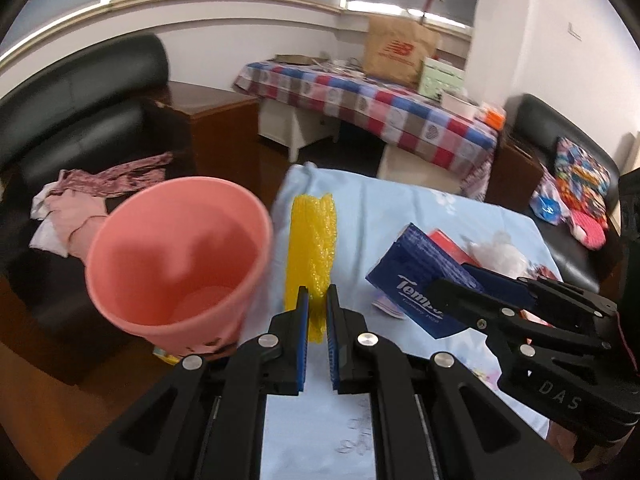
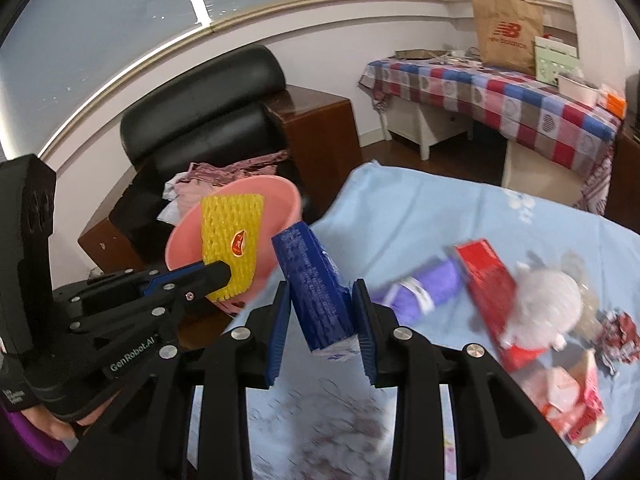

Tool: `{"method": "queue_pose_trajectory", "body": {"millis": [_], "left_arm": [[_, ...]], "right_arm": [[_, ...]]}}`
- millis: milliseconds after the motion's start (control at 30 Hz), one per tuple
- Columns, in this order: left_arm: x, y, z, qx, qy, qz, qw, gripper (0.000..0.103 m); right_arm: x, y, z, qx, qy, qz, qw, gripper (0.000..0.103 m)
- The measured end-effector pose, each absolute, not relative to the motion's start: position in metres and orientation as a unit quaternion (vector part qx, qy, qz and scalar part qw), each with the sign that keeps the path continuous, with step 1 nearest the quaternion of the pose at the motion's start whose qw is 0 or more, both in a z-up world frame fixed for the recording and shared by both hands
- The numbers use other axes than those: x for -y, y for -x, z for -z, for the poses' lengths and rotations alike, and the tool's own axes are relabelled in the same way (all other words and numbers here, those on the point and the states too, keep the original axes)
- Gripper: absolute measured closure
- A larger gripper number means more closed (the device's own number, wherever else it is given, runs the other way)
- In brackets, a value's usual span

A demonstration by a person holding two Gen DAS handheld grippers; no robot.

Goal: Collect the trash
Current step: 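Carry the yellow mesh with the left tool while the right tool carries the tissue pack to the bucket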

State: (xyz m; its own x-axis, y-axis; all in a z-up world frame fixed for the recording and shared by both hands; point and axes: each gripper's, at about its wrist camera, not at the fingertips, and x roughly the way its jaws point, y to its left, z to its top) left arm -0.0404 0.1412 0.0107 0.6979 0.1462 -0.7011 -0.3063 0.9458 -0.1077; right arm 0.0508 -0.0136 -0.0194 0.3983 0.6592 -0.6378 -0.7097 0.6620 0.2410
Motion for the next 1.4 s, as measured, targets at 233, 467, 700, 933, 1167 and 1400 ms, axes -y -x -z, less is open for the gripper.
{"method": "queue_pose_trajectory", "body": {"millis": [233,467,700,933,1167,1400], "left_arm": [[-0.181,0.051,-0.014,-0.357,0.126,-0.161,0.911,0.095],[-0.221,0.057,-0.013,-0.348,0.132,-0.201,0.906,0.095],[-0.260,0.060,-0.004,-0.350,0.143,-0.234,0.896,0.095],[-0.287,0.059,0.012,-0.363,0.152,-0.252,0.884,0.095],[-0.302,0.049,0.023,-0.375,0.150,-0.257,0.878,0.095],[-0.313,0.042,0.036,-0.390,0.153,-0.263,0.869,0.095]], "right_arm": [[-0.030,-0.048,0.013,-0.358,0.052,-0.429,0.827,0.071],[-0.079,-0.049,0.012,-0.357,0.069,-0.448,0.817,0.071],[-0.124,-0.050,0.016,-0.359,0.082,-0.460,0.808,0.071],[-0.156,-0.052,0.030,-0.374,0.092,-0.464,0.798,0.071],[-0.175,-0.060,0.038,-0.384,0.092,-0.465,0.793,0.071],[-0.190,-0.066,0.050,-0.399,0.096,-0.463,0.785,0.071]]}}
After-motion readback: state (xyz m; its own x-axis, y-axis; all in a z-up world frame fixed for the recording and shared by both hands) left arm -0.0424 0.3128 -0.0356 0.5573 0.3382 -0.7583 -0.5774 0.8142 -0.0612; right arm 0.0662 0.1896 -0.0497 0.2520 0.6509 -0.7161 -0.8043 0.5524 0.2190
